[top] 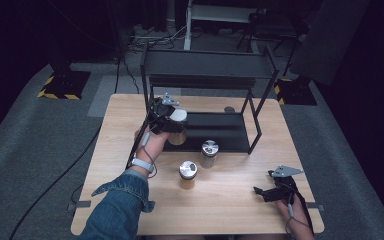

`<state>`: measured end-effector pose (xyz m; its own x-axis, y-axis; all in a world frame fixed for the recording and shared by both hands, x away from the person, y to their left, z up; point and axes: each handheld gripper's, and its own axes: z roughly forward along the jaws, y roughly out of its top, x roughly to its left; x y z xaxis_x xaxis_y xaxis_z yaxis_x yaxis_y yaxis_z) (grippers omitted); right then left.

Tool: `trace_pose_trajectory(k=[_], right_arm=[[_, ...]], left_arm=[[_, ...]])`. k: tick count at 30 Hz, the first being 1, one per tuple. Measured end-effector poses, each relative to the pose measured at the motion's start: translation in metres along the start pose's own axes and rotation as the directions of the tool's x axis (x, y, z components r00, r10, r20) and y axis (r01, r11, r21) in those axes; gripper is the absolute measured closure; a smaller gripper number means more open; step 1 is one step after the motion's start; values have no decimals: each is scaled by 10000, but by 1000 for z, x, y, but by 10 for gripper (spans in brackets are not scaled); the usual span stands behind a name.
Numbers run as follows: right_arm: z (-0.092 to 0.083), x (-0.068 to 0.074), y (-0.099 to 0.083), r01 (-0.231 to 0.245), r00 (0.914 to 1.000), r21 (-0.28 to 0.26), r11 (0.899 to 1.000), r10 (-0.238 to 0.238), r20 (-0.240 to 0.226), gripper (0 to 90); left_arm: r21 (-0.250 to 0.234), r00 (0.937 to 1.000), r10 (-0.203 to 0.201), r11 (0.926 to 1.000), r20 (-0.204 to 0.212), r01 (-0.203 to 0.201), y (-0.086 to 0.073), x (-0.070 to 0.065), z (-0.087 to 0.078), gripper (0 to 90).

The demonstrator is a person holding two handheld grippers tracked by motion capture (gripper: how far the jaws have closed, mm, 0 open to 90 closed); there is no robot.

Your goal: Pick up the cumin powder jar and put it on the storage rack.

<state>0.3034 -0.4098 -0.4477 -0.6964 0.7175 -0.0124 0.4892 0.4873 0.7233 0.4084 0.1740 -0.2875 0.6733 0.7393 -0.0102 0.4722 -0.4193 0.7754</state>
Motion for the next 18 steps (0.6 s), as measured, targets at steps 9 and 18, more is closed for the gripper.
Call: trace_pose_trajectory(k=[9,18], right_arm=[[0,0,0,25,10000,-4,10000,-25,-23,20],[0,0,0,33,10000,-5,10000,-33,-40,20]], left_arm=[[371,9984,-442,9983,-354,456,1,5,26,330],[765,9929,-583,9949,-1037,664,3,2,44,330]])
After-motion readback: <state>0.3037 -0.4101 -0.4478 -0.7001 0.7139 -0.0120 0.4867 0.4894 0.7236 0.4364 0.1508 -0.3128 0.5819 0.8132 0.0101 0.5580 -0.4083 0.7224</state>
